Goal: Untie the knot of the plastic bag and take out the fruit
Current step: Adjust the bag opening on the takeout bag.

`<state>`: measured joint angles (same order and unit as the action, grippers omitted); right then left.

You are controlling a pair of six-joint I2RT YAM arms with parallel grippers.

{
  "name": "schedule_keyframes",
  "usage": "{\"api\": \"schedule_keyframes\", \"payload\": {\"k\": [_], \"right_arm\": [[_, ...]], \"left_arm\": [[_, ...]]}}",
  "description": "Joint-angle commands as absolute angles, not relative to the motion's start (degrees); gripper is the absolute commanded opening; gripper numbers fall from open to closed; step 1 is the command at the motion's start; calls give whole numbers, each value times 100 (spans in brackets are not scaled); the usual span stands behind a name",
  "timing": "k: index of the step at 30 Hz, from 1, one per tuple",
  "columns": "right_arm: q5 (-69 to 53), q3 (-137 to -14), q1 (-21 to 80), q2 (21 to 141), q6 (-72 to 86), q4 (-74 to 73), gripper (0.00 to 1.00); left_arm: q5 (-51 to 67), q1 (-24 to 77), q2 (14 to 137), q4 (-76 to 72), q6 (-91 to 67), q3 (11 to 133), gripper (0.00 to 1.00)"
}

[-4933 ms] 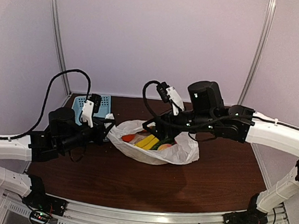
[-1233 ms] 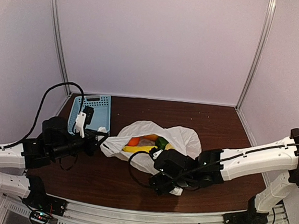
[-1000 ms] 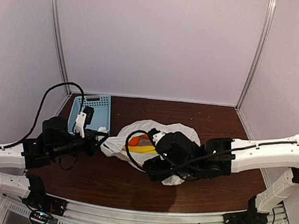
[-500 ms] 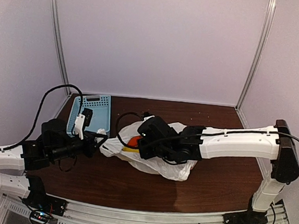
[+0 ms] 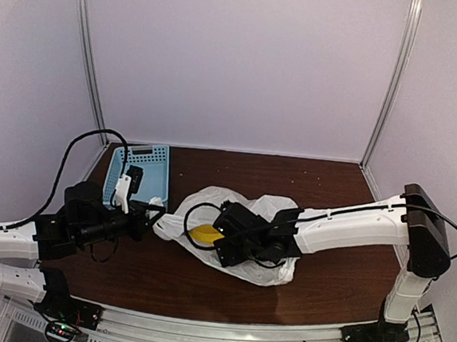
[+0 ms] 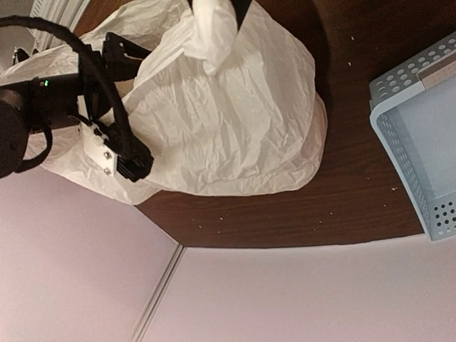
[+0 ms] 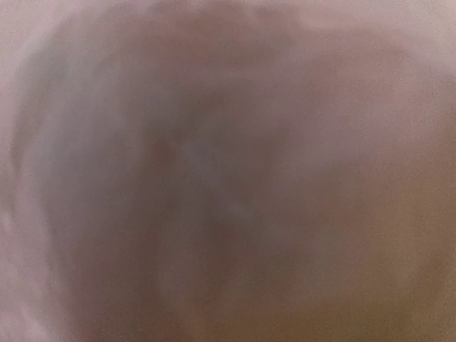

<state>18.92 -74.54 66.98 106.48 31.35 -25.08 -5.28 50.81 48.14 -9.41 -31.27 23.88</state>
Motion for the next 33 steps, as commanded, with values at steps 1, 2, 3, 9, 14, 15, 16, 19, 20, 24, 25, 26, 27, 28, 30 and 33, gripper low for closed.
{"api": "schedule_keyframes", "payload": {"k": [1,2,3,9,14,15,16,19,20,24,25,26,27,28,30,33], "right_arm": [[1571,-6474,6942,10028,3605,-2747,86],[1510,-6284,6951,9944,3748,-2691,86],[1474,-6113,6961,9873,3852,-2647,86],[1708,-6015,6988,9493,3981,-2709,87],[2087,-6373,6984,9268,3671,-2807,92],[2203,-6502,6951,9310,3658,-2921,92],[2308,-6661,6896,9377,3688,-3089,92],[2763,-7048,6773,9578,3852,-3417,92],[2869,-7091,6740,9625,3874,-3398,93],[2969,-7103,6438,9780,4145,-3183,93],[3003,-7085,6374,9813,4204,-3169,92],[3022,-7058,6317,9842,4231,-3123,92],[3017,-7025,6256,9874,4243,-3070,92],[3008,-6992,6209,9900,4241,-3014,92],[2974,-6960,6114,9981,4216,-2902,92],[2931,-6962,5983,10123,4164,-2719,92]], "left_arm": [[-527,5036,4853,-1190,-3139,2312,0],[-531,5036,4859,-1196,-3131,2304,0],[-535,5036,4872,-1200,-3123,2314,0],[-475,5036,4918,-1219,-3096,2321,0],[-109,5036,5049,-1388,-2982,2290,0],[-41,5034,5079,-1415,-2965,2290,0],[-5,5036,5111,-1429,-2950,2300,0],[275,5034,5144,-1512,-2927,2316,0],[313,5036,5150,-1570,-2927,2305,0],[393,5036,5146,-1665,-2944,2292,0],[403,5036,5137,-1657,-2949,2290,0],[404,5036,5129,-1639,-2953,2287,0],[404,5036,5118,-1623,-2953,2285,0],[398,5036,5097,-1611,-2953,2287,0],[388,5036,5073,-1594,-2953,2281,0],[394,5036,5076,-1591,-2953,2285,0]]}}
